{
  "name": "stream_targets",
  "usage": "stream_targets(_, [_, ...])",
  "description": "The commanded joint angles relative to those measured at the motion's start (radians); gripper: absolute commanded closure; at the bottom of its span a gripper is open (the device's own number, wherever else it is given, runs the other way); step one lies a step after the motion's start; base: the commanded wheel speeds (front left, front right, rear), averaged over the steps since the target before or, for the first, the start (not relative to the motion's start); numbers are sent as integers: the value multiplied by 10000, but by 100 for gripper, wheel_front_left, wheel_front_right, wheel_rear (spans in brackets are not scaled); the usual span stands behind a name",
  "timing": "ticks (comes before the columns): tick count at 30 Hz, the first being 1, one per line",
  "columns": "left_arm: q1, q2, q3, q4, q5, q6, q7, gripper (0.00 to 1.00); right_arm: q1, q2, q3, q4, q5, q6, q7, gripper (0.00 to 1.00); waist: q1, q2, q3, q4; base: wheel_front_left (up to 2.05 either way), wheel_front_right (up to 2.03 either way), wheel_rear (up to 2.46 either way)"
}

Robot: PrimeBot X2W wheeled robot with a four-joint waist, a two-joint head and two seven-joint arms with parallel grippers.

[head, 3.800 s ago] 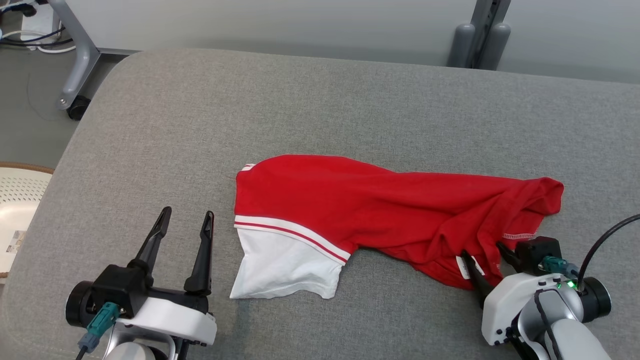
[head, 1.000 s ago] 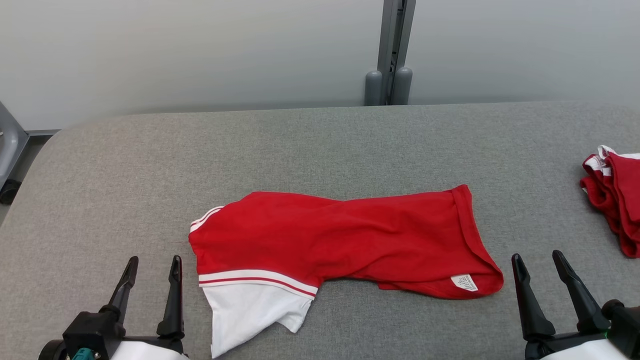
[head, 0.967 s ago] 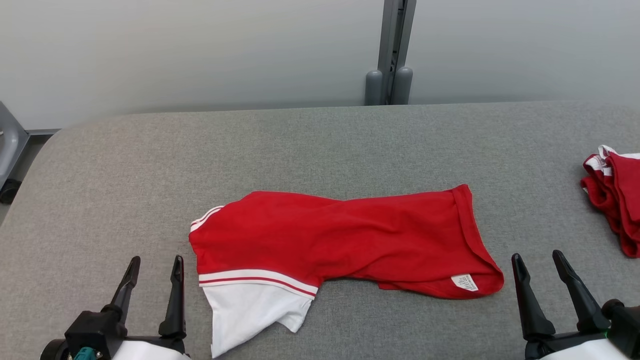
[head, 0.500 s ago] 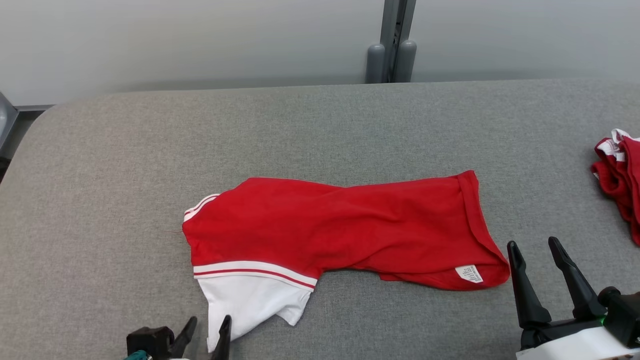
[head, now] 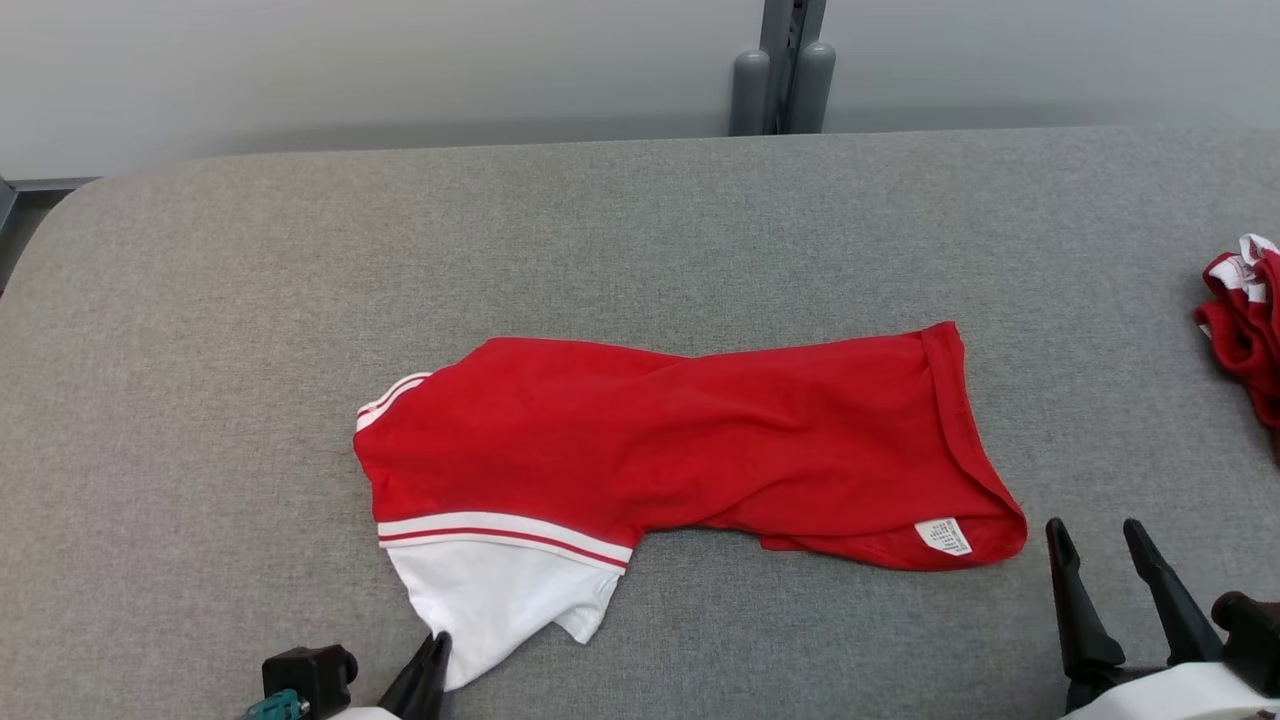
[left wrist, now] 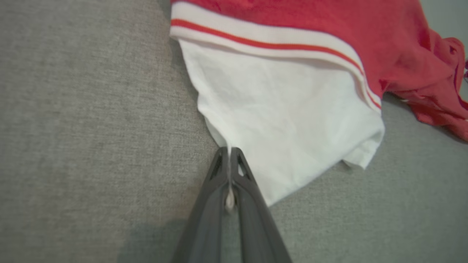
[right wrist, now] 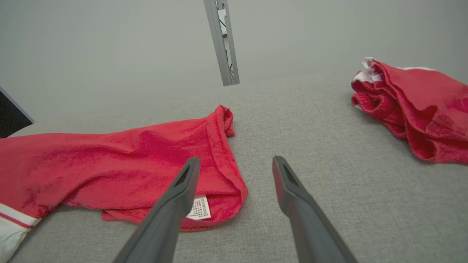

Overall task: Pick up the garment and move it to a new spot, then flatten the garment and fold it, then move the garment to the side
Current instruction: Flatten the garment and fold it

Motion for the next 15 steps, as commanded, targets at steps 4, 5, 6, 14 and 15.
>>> stream_targets(4, [-363,84,-10,102,135,-52,-152,100,-322,-32,-164,1004,130,1,-78,0,0,0,146,97,0,0,0])
stream_targets(5, [-414,81,-21,124,155,-62,-168,100,-406,-35,-171,1314,98,1,-93,0,0,0,171,120,0,0,0])
stream_targets(6, [-470,91,-45,135,202,-77,-185,100,-489,-32,-166,1605,126,1,-117,0,0,0,201,170,0,0,0])
stream_targets(14, [-792,104,-126,199,369,-70,-490,100,-1403,-39,227,3511,356,1,-400,0,0,0,382,398,0,0,0])
stream_targets(15, [-839,100,-138,181,384,-87,-521,100,-1500,-36,284,3700,362,1,-436,0,0,0,405,419,0,0,0])
